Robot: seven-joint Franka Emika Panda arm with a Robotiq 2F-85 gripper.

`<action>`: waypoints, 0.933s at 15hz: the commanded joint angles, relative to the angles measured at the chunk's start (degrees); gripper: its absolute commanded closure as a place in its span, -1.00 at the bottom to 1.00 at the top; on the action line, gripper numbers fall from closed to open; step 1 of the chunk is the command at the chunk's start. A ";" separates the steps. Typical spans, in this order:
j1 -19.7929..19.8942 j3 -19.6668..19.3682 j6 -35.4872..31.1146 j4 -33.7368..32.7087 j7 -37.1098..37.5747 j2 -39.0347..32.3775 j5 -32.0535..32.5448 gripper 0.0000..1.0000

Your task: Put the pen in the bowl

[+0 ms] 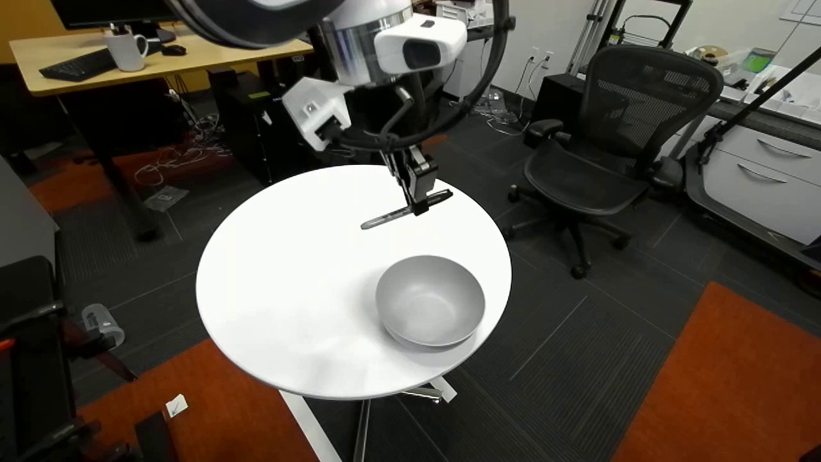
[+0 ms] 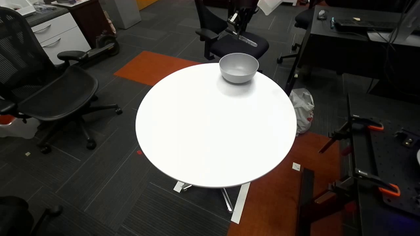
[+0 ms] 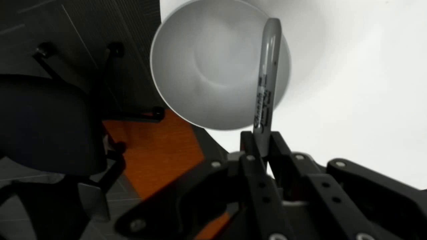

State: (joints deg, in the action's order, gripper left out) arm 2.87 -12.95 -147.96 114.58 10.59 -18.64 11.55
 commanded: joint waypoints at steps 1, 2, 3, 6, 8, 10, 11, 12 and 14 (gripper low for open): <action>-1.14 -4.05 -5.47 4.11 11.39 -0.48 4.29 0.93; -1.32 -4.93 -6.10 4.46 13.37 -1.34 4.87 0.93; -1.53 -5.64 -6.64 4.74 15.22 -2.18 5.28 0.93; -1.53 -6.49 -8.20 4.56 17.59 -5.16 4.06 0.93; -2.23 -7.50 -10.00 4.05 19.11 -7.05 4.27 0.93; -3.35 -8.95 -11.87 3.77 20.34 -8.53 4.33 0.93; -3.87 -9.72 -12.68 3.69 20.85 -9.05 4.10 0.93; -4.41 -10.47 -13.80 3.70 21.16 -9.54 3.88 0.93; -4.66 -10.88 -15.60 3.60 20.20 -10.20 2.84 0.93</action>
State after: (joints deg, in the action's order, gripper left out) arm -0.20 -22.01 -160.68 118.61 29.84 -27.78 15.30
